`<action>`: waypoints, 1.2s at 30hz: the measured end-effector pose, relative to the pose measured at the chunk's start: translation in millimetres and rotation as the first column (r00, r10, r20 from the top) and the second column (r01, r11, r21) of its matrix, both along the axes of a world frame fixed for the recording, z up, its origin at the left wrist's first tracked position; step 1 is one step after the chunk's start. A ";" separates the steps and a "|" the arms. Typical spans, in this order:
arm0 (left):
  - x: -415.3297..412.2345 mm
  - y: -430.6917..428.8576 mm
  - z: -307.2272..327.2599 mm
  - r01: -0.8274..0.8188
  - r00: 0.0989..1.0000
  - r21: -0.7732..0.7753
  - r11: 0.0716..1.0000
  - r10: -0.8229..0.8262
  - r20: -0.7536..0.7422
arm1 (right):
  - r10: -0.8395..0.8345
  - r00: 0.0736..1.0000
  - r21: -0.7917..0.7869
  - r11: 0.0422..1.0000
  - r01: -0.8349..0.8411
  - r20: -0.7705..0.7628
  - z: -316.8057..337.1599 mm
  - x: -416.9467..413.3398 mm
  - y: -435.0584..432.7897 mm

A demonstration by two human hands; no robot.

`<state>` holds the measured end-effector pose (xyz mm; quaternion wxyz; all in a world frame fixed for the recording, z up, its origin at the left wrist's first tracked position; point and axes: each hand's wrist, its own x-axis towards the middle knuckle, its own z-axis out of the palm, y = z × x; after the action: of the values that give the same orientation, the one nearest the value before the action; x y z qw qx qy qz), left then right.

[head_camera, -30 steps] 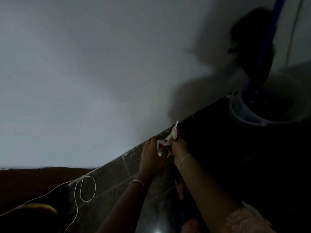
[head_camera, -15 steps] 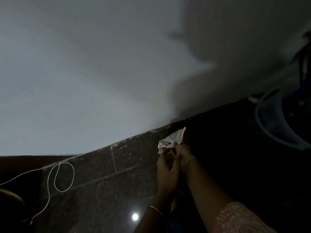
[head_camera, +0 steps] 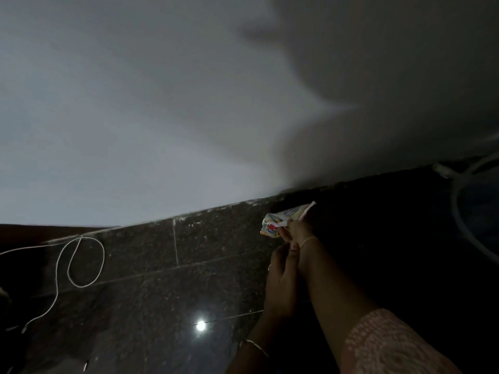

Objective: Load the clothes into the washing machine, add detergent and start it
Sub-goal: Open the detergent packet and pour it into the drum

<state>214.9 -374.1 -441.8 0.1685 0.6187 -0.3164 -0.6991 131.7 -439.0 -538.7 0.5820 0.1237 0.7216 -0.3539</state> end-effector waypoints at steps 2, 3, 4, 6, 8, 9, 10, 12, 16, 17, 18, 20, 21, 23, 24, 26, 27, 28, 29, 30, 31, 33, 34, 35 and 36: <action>1.1 -5.3 -9.4 -0.016 1.000 0.026 1.000 0.016 -0.020 | -0.018 0.995 0.022 1.000 0.016 0.098 -1.3 -1.0 -0.9; 1.2 -9.3 -11.0 -0.033 0.998 0.033 0.999 0.034 -0.046 | -0.051 0.992 0.036 0.998 0.047 0.115 -0.8 -0.4 -1.8; 0.9 -14.3 -13.9 -0.048 0.997 0.059 0.997 0.051 -0.054 | -0.122 0.982 0.054 0.992 0.116 0.141 -3.3 0.6 -6.0; 2.2 -19.8 -19.8 -0.048 0.996 0.119 0.992 0.057 -0.075 | -0.075 0.994 0.044 0.996 0.072 0.083 -17.7 0.4 -11.7; 3.4 -26.5 -25.9 -0.067 0.993 0.170 0.983 0.082 -0.083 | -0.031 0.998 0.016 0.999 0.030 0.053 -24.4 -1.7 -14.2; 4.0 -29.8 -28.5 -0.070 0.992 0.187 0.980 0.089 -0.094 | -0.030 0.999 0.005 1.000 0.029 0.041 -30.4 -3.8 -16.8; 5.3 -32.5 -31.6 -0.079 0.988 0.218 0.973 0.105 -0.112 | -0.022 0.999 0.008 1.000 0.022 0.030 -32.8 -6.7 -21.2; 7.3 -35.6 -34.5 -0.106 0.983 0.265 0.958 0.141 -0.118 | -0.014 0.999 -0.035 0.999 0.016 0.041 -31.6 -11.1 -32.4; 6.6 -32.9 -31.8 -0.144 0.980 0.335 0.931 0.181 -0.084 | 0.040 0.992 -0.076 0.997 -0.030 0.122 -13.3 -12.3 -52.6; 6.1 -30.0 -32.1 -0.141 0.982 0.346 0.928 0.174 -0.068 | 0.045 0.988 -0.067 0.997 -0.035 0.148 -6.4 -11.8 -55.0; 5.5 -28.9 -29.2 -0.145 0.982 0.364 0.920 0.178 -0.058 | 0.055 0.985 -0.066 0.997 -0.045 0.161 1.1 -11.8 -56.2; 4.0 -24.3 -28.8 -0.142 0.985 0.374 0.917 0.169 -0.042 | 0.095 0.983 -0.072 0.994 -0.084 0.155 11.3 -14.8 -51.7; 2.7 -21.5 -28.5 -0.134 0.987 0.382 0.914 0.158 -0.033 | 0.106 0.982 -0.076 0.993 -0.095 0.156 15.7 -16.2 -46.2; 1.0 -17.4 -17.7 -0.152 0.984 0.403 0.903 0.178 -0.028 | 0.105 0.981 -0.069 0.993 -0.095 0.163 24.5 -18.7 -31.6; -0.2 -14.6 -11.6 -0.157 0.983 0.399 0.904 0.182 -0.027 | 0.094 0.984 -0.064 0.994 -0.086 0.153 29.9 -19.5 -23.1; 0.5 -8.7 0.7 -0.146 0.985 0.376 0.915 0.170 -0.031 | 0.088 0.988 -0.060 0.995 -0.081 0.126 43.4 -20.5 -6.9; 1.7 -5.9 8.1 -0.135 0.987 0.356 0.925 0.156 -0.030 | 0.091 0.988 -0.061 0.995 -0.084 0.122 51.2 -20.1 1.1; 2.5 -4.2 18.8 -0.117 0.991 0.330 0.937 0.134 -0.028 | 0.092 0.988 -0.067 0.994 -0.085 0.123 61.6 -19.9 8.0; 4.0 -2.4 28.6 -0.103 0.993 0.304 0.947 0.116 -0.025 | 0.088 0.989 -0.079 0.994 -0.079 0.121 73.2 -19.2 13.3; 5.4 0.0 42.8 -0.097 0.994 0.292 0.952 0.110 -0.028 | 0.076 0.990 -0.098 0.993 -0.064 0.115 88.9 -18.4 18.2; 7.0 2.0 54.6 -0.094 0.994 0.283 0.954 0.108 -0.034 | 0.060 0.992 -0.120 0.992 -0.046 0.111 104.8 -17.1 22.3; 10.6 7.9 80.9 -0.062 0.996 0.238 0.969 0.076 -0.050 | 0.024 0.994 -0.172 0.985 -0.005 0.111 141.9 -12.4 30.6; 12.4 10.3 96.2 -0.034 0.998 0.201 0.979 0.046 -0.053 | 0.017 0.995 -0.194 0.981 0.003 0.098 160.6 -9.5 34.9; 15.7 14.5 110.2 -0.012 0.999 0.151 0.988 0.019 -0.046 | 0.020 0.998 -0.210 0.978 -0.005 0.067 176.4 -6.6 40.8; 18.8 18.8 126.4 0.002 0.999 0.101 0.995 0.002 -0.040 | 0.035 0.999 -0.225 0.974 -0.029 0.020 194.6 -3.1 47.6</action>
<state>233.6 -355.3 -315.4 0.1431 0.6124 -0.2774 -0.7263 128.5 -391.4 -344.1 0.6065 0.0496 0.6717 -0.4225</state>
